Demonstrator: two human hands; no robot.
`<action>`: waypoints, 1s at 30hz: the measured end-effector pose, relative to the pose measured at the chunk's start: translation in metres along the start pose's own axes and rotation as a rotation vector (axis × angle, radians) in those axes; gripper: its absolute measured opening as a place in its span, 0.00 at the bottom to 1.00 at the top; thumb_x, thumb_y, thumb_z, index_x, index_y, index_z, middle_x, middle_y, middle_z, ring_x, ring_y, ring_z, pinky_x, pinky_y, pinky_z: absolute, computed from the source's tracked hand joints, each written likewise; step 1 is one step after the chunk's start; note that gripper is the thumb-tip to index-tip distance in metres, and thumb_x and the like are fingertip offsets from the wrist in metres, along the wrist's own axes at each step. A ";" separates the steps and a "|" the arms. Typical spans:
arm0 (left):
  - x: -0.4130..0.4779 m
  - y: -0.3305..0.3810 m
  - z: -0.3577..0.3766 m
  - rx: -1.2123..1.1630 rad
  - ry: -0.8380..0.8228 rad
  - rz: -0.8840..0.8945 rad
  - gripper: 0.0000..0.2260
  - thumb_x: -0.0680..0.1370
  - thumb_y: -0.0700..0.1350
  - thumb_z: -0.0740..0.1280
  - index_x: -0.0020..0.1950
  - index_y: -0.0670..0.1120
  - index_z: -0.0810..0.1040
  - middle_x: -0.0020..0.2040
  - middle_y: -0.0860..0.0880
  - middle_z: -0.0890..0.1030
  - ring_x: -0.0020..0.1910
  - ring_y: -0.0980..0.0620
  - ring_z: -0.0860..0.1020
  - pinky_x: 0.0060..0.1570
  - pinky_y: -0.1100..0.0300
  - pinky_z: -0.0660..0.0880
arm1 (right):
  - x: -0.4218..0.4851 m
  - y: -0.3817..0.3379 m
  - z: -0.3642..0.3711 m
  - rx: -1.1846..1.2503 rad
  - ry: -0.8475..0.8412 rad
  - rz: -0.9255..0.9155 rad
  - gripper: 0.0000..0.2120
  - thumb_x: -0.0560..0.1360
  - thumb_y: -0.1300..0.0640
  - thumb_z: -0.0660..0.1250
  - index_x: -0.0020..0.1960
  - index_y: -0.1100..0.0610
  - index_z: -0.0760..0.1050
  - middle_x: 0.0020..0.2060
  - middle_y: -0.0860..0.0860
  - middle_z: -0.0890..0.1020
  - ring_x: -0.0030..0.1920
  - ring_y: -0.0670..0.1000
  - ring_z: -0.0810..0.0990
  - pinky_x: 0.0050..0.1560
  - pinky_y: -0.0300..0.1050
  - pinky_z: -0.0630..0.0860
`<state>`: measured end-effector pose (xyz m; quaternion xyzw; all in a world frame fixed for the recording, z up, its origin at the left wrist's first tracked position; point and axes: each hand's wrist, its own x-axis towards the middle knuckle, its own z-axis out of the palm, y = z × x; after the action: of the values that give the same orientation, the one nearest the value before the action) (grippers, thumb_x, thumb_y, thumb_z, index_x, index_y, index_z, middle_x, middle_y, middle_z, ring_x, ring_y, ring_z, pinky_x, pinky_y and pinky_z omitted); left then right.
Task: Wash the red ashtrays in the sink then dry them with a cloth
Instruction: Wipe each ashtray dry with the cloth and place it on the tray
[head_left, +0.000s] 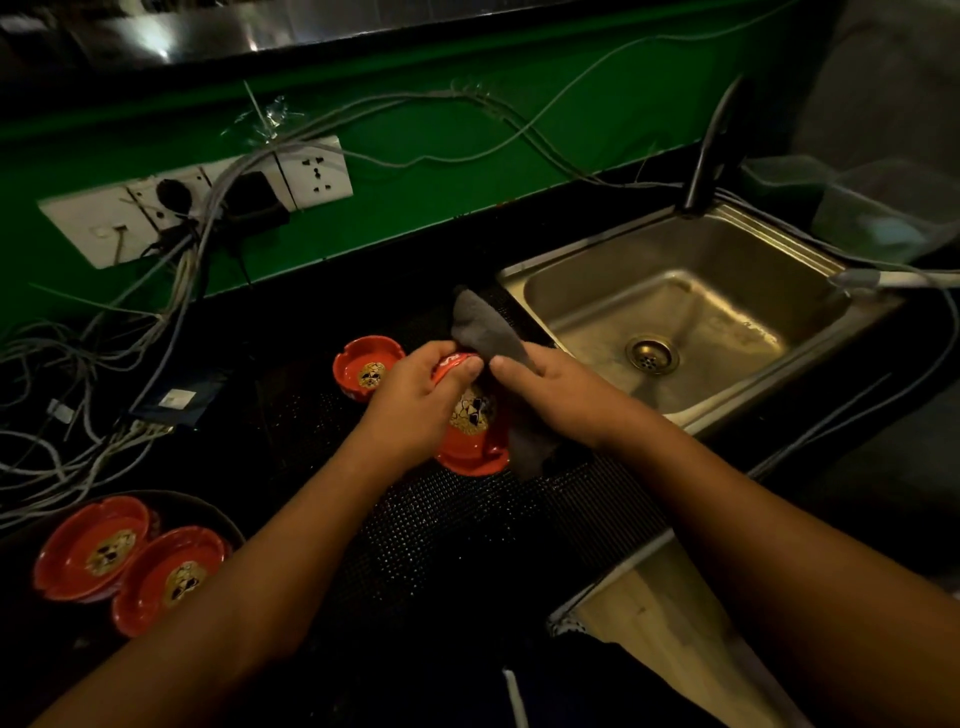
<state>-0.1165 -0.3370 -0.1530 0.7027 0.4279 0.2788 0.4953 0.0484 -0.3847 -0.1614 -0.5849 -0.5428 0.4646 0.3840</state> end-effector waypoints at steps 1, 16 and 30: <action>-0.001 0.001 0.000 -0.016 -0.023 0.005 0.11 0.79 0.50 0.63 0.60 0.49 0.75 0.50 0.52 0.81 0.49 0.55 0.81 0.49 0.58 0.78 | -0.002 0.003 -0.001 -0.058 0.007 -0.011 0.08 0.79 0.51 0.62 0.57 0.46 0.75 0.48 0.46 0.83 0.50 0.45 0.81 0.53 0.45 0.77; 0.001 -0.004 0.014 -0.357 0.429 0.080 0.06 0.81 0.46 0.60 0.58 0.51 0.72 0.51 0.54 0.77 0.47 0.58 0.78 0.38 0.68 0.76 | -0.021 0.015 0.077 0.498 0.168 0.302 0.15 0.79 0.48 0.63 0.54 0.60 0.77 0.44 0.54 0.84 0.42 0.50 0.83 0.43 0.39 0.79; 0.005 -0.001 -0.008 0.057 0.109 0.042 0.09 0.81 0.50 0.60 0.60 0.52 0.72 0.48 0.58 0.76 0.50 0.56 0.77 0.49 0.57 0.76 | 0.022 0.003 0.021 -0.080 0.260 0.010 0.11 0.75 0.51 0.69 0.56 0.51 0.77 0.48 0.51 0.84 0.50 0.51 0.82 0.54 0.52 0.79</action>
<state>-0.1210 -0.3283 -0.1514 0.7091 0.4472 0.3146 0.4453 0.0287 -0.3641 -0.1726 -0.6576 -0.5038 0.3647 0.4253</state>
